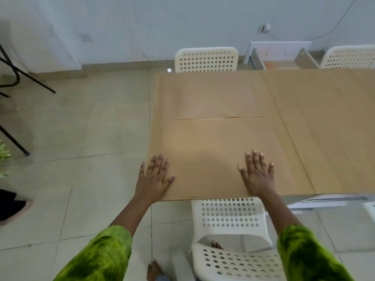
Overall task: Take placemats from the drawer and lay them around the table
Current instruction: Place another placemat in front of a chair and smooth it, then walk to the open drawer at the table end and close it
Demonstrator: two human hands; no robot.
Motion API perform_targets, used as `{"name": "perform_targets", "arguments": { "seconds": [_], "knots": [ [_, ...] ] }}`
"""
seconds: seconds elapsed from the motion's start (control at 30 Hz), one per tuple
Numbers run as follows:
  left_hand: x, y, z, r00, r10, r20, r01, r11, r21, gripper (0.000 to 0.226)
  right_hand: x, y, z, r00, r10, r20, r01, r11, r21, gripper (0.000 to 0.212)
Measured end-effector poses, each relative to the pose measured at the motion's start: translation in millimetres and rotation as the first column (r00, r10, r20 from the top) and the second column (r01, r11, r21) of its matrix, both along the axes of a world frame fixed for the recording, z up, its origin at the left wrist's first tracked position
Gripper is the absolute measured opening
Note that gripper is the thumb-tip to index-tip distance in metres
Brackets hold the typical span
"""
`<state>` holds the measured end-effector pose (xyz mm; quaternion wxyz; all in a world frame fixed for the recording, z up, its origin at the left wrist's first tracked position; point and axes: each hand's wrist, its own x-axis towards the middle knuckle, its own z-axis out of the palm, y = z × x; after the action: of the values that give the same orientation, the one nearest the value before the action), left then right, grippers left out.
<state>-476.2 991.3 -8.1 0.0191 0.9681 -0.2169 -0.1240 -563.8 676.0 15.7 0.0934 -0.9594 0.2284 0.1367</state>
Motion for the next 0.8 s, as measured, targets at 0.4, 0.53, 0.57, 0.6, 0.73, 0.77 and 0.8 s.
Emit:
{"name": "perform_targets", "arguments": {
  "seconds": [0.4, 0.53, 0.57, 0.6, 0.73, 0.77, 0.8],
  "knots": [
    [35, 34, 47, 0.977, -0.045, -0.207, -0.027, 0.942, -0.335, 0.059, 42, 139, 36, 0.897, -0.324, 0.301, 0.157, 0.869, 0.469, 0.041],
    [54, 57, 74, 0.956, 0.056, -0.287, -0.209, 0.816, -0.539, 0.044, 66, 178, 46, 0.83, -0.49, 0.266, 0.174, 0.681, 0.711, 0.035],
    [61, 62, 80, 0.948, 0.068, -0.31, -0.243, 0.782, -0.573, 0.036, 73, 185, 47, 0.818, -0.517, 0.251, 0.164, 0.629, 0.76, 0.033],
    [68, 66, 86, 0.941, 0.076, -0.329, -0.272, 0.749, -0.604, 0.03, 81, 191, 49, 0.808, -0.54, 0.238, 0.156, 0.584, 0.797, 0.03],
    [101, 80, 100, 0.919, 0.125, -0.375, -0.364, 0.634, -0.682, 0.033, 116, 210, 60, 0.783, -0.594, 0.186, 0.142, 0.461, 0.876, 0.031],
    [109, 82, 101, 0.915, 0.133, -0.382, -0.378, 0.614, -0.693, 0.032, 125, 213, 63, 0.785, -0.596, 0.17, 0.14, 0.437, 0.888, 0.032],
    [118, 85, 102, 0.908, 0.14, -0.396, -0.397, 0.592, -0.701, 0.031, 134, 217, 66, 0.786, -0.599, 0.153, 0.141, 0.414, 0.899, 0.032]
  ]
}}
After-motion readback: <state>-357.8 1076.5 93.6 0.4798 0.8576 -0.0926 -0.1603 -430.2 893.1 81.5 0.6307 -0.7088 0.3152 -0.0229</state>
